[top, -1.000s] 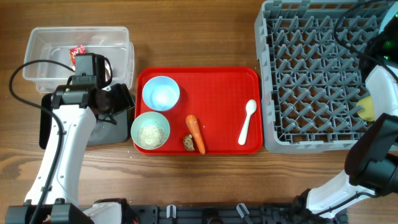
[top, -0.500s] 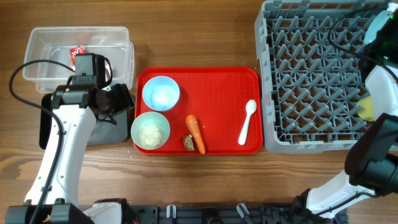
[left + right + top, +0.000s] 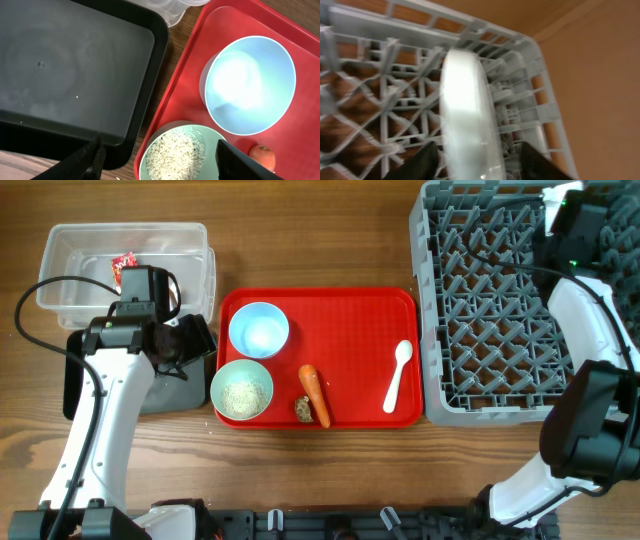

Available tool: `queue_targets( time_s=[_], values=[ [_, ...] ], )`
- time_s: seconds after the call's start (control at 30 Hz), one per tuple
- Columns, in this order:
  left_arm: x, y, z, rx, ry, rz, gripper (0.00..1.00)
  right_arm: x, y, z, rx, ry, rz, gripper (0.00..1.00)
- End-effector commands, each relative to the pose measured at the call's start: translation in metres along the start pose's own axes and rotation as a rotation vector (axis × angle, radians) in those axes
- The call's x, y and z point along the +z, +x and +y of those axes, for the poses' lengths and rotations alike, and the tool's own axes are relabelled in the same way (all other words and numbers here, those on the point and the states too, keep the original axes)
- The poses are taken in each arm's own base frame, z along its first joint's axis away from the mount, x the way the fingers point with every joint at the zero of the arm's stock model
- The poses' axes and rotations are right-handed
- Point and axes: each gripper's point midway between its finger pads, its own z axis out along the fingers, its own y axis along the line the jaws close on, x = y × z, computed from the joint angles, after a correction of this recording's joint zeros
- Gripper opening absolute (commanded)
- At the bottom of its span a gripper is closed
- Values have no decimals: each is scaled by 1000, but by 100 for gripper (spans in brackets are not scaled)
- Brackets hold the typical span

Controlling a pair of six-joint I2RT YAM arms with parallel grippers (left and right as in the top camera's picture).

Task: Sort waste into correct bins and load items into the dishwasher rack
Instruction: 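Lift the plate and stand it upright in the dish rack, then move the right gripper back over the white spoon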

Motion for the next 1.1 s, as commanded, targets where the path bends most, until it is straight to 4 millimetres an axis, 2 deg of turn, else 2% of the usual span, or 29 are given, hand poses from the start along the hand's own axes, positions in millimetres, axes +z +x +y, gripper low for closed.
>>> queue_targets(
  time_s=[0.0,0.17,0.3,0.37,0.43,0.5,0.6,0.7,0.8,0.93,1.07],
  values=[
    [0,1,-3,-8,9,4,72,-1,5,11,112,-39,20,71],
    [0,1,-3,-8,9,4,74,-22,-7,-3,138,-35,-13,85],
    [0,1,-3,-8,9,4,75,-53,-27,-27,171,-6,-86,87],
    [0,1,-3,-8,9,4,75,-69,-35,-28,171,-40,-117,87],
    [0,1,-3,-8,9,4,75,-85,-42,-18,159,-122,-148,87],
    [0,1,-3,-8,9,4,76,-106,-47,5,138,-264,-179,86],
    [0,1,-3,-8,9,4,79,-143,-50,51,129,-513,-195,85],
    [0,1,-3,-8,9,4,80,-177,-41,99,125,-743,-148,85],
    [0,1,-3,-8,9,4,81,-208,-23,141,139,-904,-29,83],
    [0,1,-3,-8,9,4,82,-246,6,185,103,-997,146,78],
    [0,1,-3,-8,9,4,82,-269,32,211,75,-947,291,78]
  ],
)
